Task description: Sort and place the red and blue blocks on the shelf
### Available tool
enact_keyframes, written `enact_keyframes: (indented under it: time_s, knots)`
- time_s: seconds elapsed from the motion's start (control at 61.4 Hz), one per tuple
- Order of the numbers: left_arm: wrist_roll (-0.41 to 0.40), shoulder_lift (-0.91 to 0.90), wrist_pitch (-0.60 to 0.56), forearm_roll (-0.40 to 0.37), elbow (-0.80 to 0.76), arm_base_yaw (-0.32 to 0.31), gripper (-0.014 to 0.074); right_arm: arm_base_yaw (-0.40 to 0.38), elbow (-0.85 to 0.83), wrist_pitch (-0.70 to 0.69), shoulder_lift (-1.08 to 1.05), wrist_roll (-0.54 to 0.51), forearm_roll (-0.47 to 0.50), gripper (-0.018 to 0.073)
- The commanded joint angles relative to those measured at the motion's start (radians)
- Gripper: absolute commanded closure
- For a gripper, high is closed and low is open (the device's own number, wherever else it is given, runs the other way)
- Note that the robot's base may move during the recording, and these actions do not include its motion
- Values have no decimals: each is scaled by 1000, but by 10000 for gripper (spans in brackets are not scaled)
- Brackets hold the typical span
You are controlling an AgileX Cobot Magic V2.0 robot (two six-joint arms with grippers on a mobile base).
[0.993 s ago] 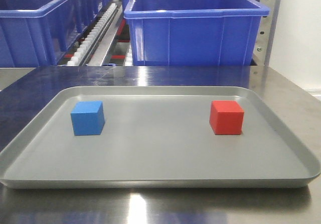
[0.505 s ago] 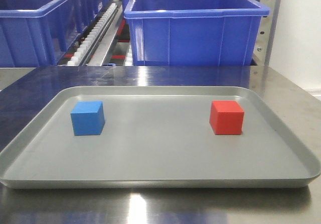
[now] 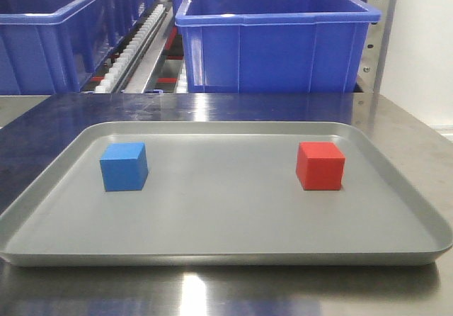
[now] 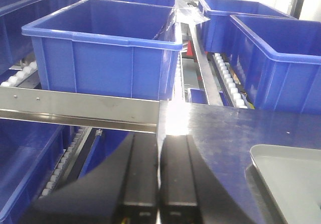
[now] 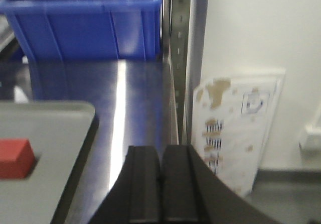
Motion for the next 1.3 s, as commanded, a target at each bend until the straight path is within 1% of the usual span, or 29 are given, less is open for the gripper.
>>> enact_keyframes:
  time_s: [0.0, 0.147, 0.228, 0.375, 0.423, 0.505, 0.554, 0.619, 0.668, 0.749, 0.814, 0.847, 0.879, 1.14, 1.286]
  knots:
    - [-7, -8, -78, -5, 23, -1, 474, 1, -80, -5, 99, -9, -2, 538]
    - [-7, -8, -78, -5, 23, -1, 474, 1, -125, -20, 242, -8, -2, 538]
    - [-7, -8, -78, -5, 23, -1, 474, 1, -172, 10, 321, 5, -2, 538]
    - [-7, -8, -78, -5, 23, -1, 474, 9, -251, 34, 454, 13, -63, 538]
    - [-7, -8, -78, -5, 23, -1, 474, 20, -279, 42, 500, 38, -71, 538]
    - [-7, -8, -78, -5, 23, -1, 474, 59, -324, 73, 586, 119, -90, 527]
    - [-7, -8, -78, -5, 23, -1, 474, 88, -357, 103, 631, 167, -108, 503]
    - [-7, -8, -78, -5, 23, -1, 474, 126, -393, 146, 703, 227, -146, 431]
    - [-7, -8, -78, -5, 23, -1, 474, 154, -420, 180, 755, 272, -176, 342]
    - [-7, -8, -78, -5, 23, -1, 474, 196, -462, 225, 841, 341, -212, 139]
    - [-7, -8, -78, -5, 23, -1, 474, 235, -503, 256, 912, 387, -216, 22]
    - [-7, -8, -78, -5, 23, -1, 474, 250, -519, 268, 936, 400, -216, -15]
    - [-7, -8, -78, -5, 23, -1, 474, 269, -542, 285, 965, 413, -216, -36]
    - [-7, -8, -78, -5, 23, -1, 474, 408, -763, 491, 1167, 591, -215, -32]
    - [-7, -8, -78, -5, 23, -1, 474, 471, -891, 569, 1263, 598, -209, -32]
